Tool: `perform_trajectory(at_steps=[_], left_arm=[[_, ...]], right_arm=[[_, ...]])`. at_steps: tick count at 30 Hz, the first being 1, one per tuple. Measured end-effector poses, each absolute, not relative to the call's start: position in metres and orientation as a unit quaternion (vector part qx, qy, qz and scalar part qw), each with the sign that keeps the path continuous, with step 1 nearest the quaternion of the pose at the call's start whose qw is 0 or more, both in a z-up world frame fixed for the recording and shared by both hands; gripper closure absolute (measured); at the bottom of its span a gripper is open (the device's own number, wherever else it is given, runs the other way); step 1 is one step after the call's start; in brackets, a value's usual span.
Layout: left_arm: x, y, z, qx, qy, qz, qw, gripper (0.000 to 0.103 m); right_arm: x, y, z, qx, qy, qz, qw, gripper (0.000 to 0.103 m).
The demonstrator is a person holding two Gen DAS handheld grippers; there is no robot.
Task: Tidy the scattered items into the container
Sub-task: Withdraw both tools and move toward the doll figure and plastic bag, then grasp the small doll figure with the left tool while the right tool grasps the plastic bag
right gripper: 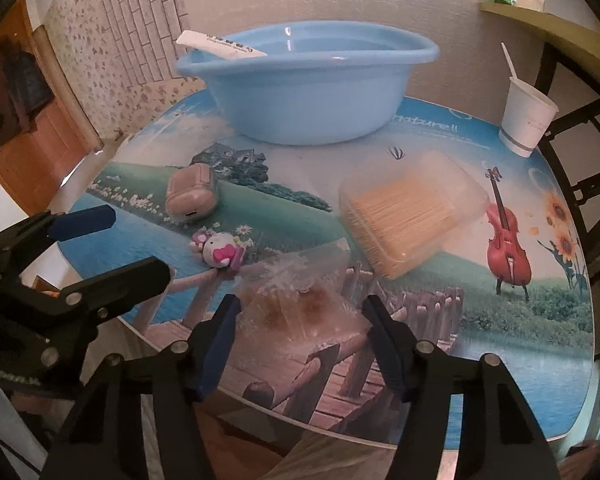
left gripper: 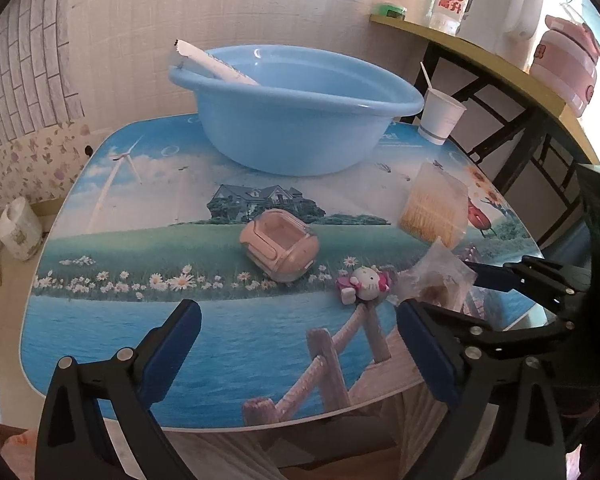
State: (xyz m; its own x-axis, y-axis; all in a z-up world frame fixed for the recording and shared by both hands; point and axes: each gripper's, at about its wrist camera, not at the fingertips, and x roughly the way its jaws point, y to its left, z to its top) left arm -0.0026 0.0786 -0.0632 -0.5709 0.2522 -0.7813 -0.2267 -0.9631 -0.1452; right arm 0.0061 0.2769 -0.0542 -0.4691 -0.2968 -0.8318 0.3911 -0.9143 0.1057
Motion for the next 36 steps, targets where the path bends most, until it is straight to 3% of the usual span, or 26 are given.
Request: perform_trajectory(at_steps=[7, 13, 21, 30, 31, 36], left_arm=[[-0.004, 0.095, -0.067, -0.445, -0.004, 0.886, 0.134, 0.008], [-0.010, 0.103, -0.073, -0.455, -0.033, 0.884, 0.101, 0.024], [-0.009, 0.116, -0.079, -0.456, -0.039, 0.886, 0.075, 0.028], [-0.010, 0.128, -0.079, -0.441, -0.015, 0.896, 0.052, 0.061], [-0.009, 0.128, -0.079, -0.439, -0.014, 0.897, 0.058, 0.069], [-0.004, 0.126, -0.078, -0.439, -0.008, 0.895, 0.080, 0.070]], right_arm=[[0.010, 0.292, -0.055, 0.471, 0.040, -0.860, 0.192, 0.040], [0.013, 0.313, -0.055, 0.471, 0.029, -0.865, 0.170, 0.040], [0.011, 0.332, -0.056, 0.469, 0.014, -0.869, 0.159, 0.040], [0.010, 0.335, -0.056, 0.466, 0.007, -0.872, 0.151, 0.040], [0.010, 0.335, -0.056, 0.466, 0.007, -0.872, 0.150, 0.040], [0.010, 0.336, -0.055, 0.470, 0.003, -0.871, 0.142, 0.038]])
